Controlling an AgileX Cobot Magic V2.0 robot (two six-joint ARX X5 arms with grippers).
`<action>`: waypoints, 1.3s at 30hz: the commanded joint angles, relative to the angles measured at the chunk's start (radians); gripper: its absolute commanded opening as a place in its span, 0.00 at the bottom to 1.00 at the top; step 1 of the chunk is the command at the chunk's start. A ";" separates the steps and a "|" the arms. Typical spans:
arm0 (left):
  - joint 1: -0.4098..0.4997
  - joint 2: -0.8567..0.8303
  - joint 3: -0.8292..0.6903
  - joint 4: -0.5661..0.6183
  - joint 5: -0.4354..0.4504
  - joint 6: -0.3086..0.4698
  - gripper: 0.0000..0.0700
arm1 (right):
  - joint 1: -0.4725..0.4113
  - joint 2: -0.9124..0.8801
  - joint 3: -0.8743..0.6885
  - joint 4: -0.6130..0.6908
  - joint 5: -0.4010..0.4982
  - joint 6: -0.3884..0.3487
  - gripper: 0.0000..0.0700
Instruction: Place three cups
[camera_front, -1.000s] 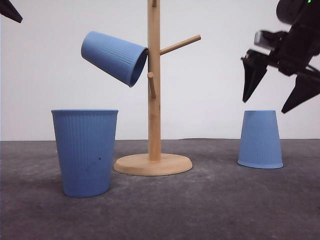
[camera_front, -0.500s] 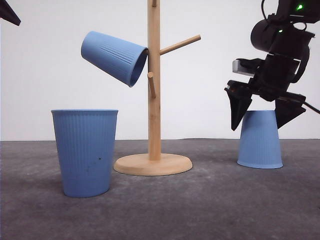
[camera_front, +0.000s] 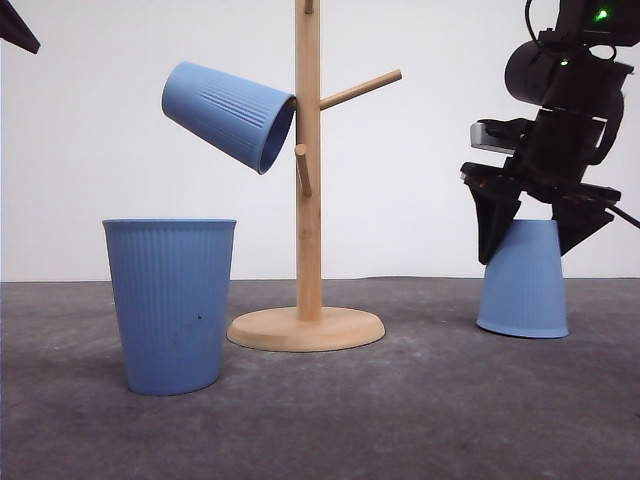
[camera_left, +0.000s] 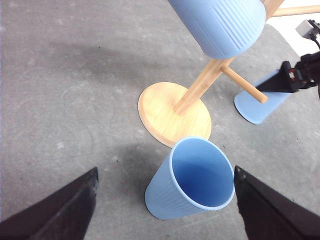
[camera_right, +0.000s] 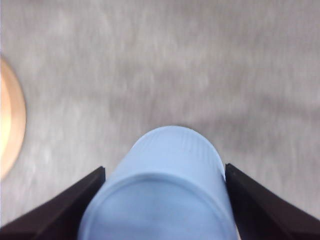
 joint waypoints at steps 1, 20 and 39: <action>-0.002 0.005 0.013 0.008 -0.002 0.000 0.71 | -0.002 -0.023 0.017 -0.013 -0.005 0.005 0.53; -0.002 0.005 0.013 0.008 -0.001 0.005 0.71 | -0.190 -0.247 0.322 -0.120 -0.773 0.229 0.53; -0.002 0.005 0.013 0.009 -0.011 0.004 0.71 | -0.153 -0.371 -0.035 0.262 -0.758 0.246 0.53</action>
